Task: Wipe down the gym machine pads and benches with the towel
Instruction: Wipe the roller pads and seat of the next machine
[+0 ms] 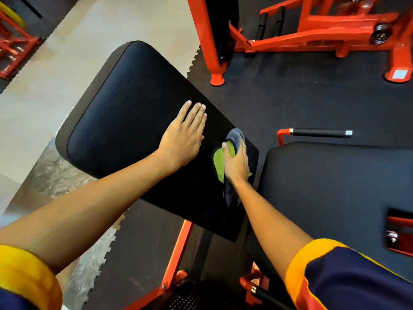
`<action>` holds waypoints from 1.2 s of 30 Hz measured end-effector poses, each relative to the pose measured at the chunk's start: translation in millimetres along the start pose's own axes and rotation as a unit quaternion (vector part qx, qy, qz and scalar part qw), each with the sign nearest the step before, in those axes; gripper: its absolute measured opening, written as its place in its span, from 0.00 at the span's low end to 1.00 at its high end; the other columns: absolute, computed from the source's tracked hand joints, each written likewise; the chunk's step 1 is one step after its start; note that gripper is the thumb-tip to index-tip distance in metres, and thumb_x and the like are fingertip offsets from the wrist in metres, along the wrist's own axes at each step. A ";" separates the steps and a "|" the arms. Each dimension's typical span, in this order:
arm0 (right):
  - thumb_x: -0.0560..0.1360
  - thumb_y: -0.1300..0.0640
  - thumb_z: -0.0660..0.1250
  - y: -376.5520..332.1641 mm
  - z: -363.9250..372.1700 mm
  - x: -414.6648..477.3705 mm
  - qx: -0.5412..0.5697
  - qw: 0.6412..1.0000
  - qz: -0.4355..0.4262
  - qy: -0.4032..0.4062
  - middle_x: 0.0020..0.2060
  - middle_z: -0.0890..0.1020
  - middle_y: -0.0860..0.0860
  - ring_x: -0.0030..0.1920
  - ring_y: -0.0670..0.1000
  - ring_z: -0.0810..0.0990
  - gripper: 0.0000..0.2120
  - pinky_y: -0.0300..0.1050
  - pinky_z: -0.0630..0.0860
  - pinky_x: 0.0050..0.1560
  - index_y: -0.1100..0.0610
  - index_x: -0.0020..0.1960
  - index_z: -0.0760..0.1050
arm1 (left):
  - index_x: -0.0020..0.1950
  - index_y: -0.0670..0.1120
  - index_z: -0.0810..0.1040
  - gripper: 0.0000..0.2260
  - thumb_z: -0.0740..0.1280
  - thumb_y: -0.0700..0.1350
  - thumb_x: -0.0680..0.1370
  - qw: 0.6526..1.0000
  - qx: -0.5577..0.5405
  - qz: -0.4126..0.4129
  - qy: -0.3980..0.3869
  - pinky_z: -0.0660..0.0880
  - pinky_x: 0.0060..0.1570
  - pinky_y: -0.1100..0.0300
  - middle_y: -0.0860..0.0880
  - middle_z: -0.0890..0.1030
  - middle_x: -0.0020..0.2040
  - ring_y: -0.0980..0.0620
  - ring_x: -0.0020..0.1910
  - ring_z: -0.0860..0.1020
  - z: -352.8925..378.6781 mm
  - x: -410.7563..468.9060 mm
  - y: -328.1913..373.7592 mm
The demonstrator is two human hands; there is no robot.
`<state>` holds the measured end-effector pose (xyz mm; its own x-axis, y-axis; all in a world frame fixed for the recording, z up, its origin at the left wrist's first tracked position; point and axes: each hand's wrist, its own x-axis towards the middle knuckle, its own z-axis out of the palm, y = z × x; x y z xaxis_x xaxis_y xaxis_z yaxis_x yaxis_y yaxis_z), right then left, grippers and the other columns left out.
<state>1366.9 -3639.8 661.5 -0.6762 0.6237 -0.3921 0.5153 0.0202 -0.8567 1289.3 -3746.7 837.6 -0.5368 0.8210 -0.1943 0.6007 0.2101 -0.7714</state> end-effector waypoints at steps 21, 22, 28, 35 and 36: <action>0.78 0.29 0.60 -23.2 -20.0 62.3 0.058 0.998 0.010 -0.024 0.75 0.71 0.45 0.73 0.54 0.71 0.32 0.54 0.67 0.72 0.42 0.77 0.66 | 0.82 0.35 0.47 0.29 0.42 0.51 0.86 1.000 -0.001 0.007 -0.026 0.44 0.79 0.37 0.36 0.49 0.83 0.38 0.82 0.47 9.1 37.3 19.7; 0.79 0.30 0.59 -34.7 -18.1 60.0 0.056 0.998 -0.028 -0.024 0.74 0.71 0.44 0.73 0.52 0.71 0.30 0.53 0.67 0.71 0.41 0.76 0.68 | 0.82 0.35 0.46 0.29 0.42 0.50 0.85 1.000 -0.006 0.009 -0.026 0.44 0.79 0.37 0.36 0.48 0.83 0.37 0.82 0.47 8.1 36.9 20.0; 0.78 0.29 0.58 -68.2 -26.7 75.2 0.033 0.989 -0.120 -0.074 0.69 0.77 0.41 0.71 0.50 0.73 0.26 0.53 0.69 0.69 0.39 0.70 0.74 | 0.82 0.35 0.46 0.29 0.40 0.49 0.85 0.999 -0.015 0.014 -0.024 0.44 0.79 0.37 0.35 0.48 0.83 0.37 0.82 0.46 6.4 38.4 22.7; 0.62 0.20 0.62 -51.4 -32.3 134.9 0.012 0.987 0.072 -0.141 0.67 0.80 0.54 0.65 0.57 0.78 0.45 0.55 0.72 0.70 0.47 0.70 0.78 | 0.82 0.35 0.46 0.29 0.41 0.51 0.85 0.999 -0.029 0.014 -0.025 0.45 0.78 0.36 0.35 0.49 0.82 0.36 0.82 0.46 5.8 40.2 22.8; 0.61 0.21 0.64 -54.5 -32.7 137.1 0.017 0.985 0.081 -0.148 0.66 0.81 0.53 0.63 0.56 0.80 0.44 0.55 0.73 0.69 0.47 0.68 0.80 | 0.82 0.35 0.46 0.29 0.41 0.51 0.85 0.999 -0.029 0.013 -0.023 0.45 0.78 0.36 0.35 0.49 0.82 0.36 0.82 0.47 5.6 40.2 23.1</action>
<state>1263.3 -3529.8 665.3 -0.7126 0.3609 -0.6016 0.6152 -0.0907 -0.7832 1278.3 -3711.8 808.5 -0.5466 0.8013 -0.2431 0.6472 0.2199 -0.7299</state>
